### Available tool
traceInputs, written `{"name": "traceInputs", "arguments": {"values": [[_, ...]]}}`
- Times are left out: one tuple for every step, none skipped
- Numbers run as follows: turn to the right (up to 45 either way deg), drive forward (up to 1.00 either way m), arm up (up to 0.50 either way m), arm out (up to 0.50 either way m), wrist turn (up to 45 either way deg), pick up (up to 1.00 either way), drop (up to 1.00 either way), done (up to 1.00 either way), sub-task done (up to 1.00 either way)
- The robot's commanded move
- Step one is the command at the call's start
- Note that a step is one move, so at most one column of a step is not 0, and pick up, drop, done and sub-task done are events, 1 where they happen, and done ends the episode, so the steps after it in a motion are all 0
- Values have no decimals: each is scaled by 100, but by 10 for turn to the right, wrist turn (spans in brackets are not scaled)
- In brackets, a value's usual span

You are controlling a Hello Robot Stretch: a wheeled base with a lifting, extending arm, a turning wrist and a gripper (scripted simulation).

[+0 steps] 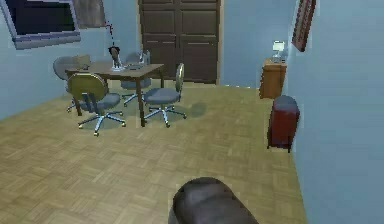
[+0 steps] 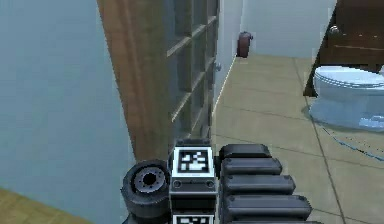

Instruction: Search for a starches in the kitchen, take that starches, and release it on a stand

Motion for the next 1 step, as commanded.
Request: {"name": "traceInputs", "arguments": {"values": [[120,0,0,0,0,0,0,0,0]]}}
